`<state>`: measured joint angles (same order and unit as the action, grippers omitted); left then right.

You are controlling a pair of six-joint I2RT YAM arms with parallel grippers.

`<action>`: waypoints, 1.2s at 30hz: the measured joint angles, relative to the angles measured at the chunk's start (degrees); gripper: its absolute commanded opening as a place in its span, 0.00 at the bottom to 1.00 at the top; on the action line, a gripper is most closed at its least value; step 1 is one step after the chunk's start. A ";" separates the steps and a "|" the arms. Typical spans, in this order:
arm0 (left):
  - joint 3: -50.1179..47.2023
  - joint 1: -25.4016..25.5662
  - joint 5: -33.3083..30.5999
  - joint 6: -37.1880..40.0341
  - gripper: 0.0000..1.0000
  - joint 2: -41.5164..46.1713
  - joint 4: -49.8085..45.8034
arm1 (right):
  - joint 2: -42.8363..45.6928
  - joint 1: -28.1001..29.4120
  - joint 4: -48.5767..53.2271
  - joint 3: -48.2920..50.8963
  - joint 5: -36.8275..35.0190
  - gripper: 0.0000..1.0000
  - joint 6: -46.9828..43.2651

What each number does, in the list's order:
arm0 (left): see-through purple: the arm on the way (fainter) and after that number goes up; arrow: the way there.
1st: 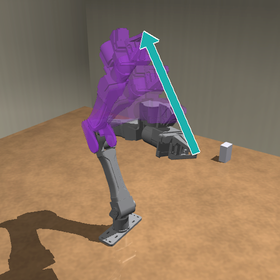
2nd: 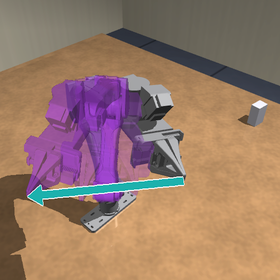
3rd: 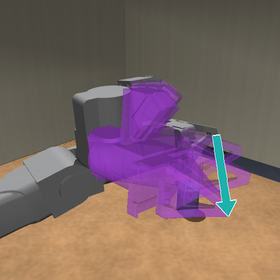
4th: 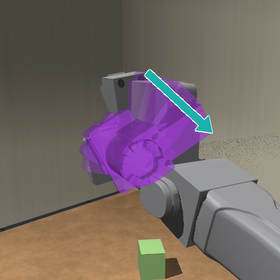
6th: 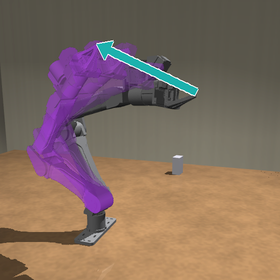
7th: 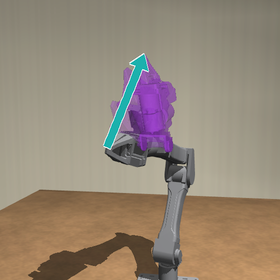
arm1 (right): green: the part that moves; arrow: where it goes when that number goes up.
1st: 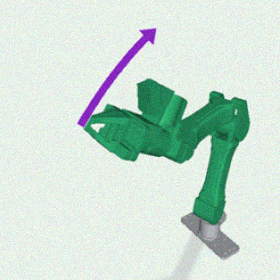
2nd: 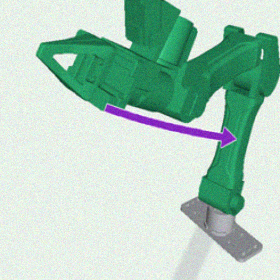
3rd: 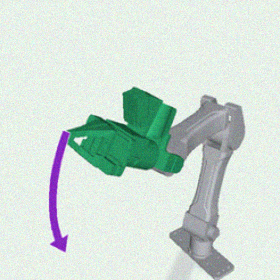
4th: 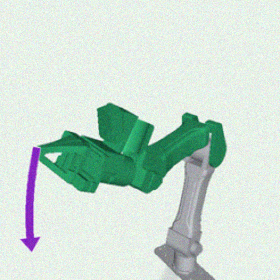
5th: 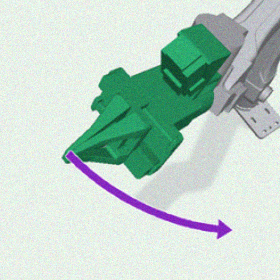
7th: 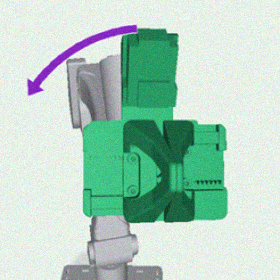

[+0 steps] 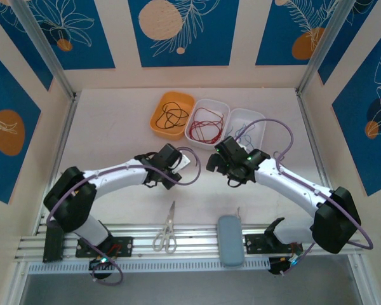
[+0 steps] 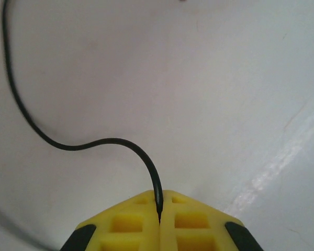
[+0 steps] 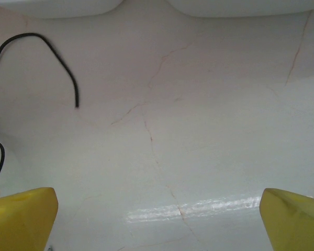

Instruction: Untangle the cables

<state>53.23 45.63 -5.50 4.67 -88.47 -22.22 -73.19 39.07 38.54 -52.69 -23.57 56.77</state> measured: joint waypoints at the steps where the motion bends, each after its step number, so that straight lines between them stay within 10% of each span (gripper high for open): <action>1: -0.04 0.00 0.20 0.00 0.00 1.11 0.15 | 0.09 0.00 -0.72 0.07 0.35 0.99 -0.39; 36: 0.83 -2.89 24.11 -4.15 0.00 29.20 1.11 | 3.26 -0.63 -13.99 2.23 9.42 0.91 -16.31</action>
<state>54.06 42.74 18.61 0.51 -59.27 -21.10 -69.93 38.44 24.56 -50.46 -14.15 40.47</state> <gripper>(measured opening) 0.059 0.917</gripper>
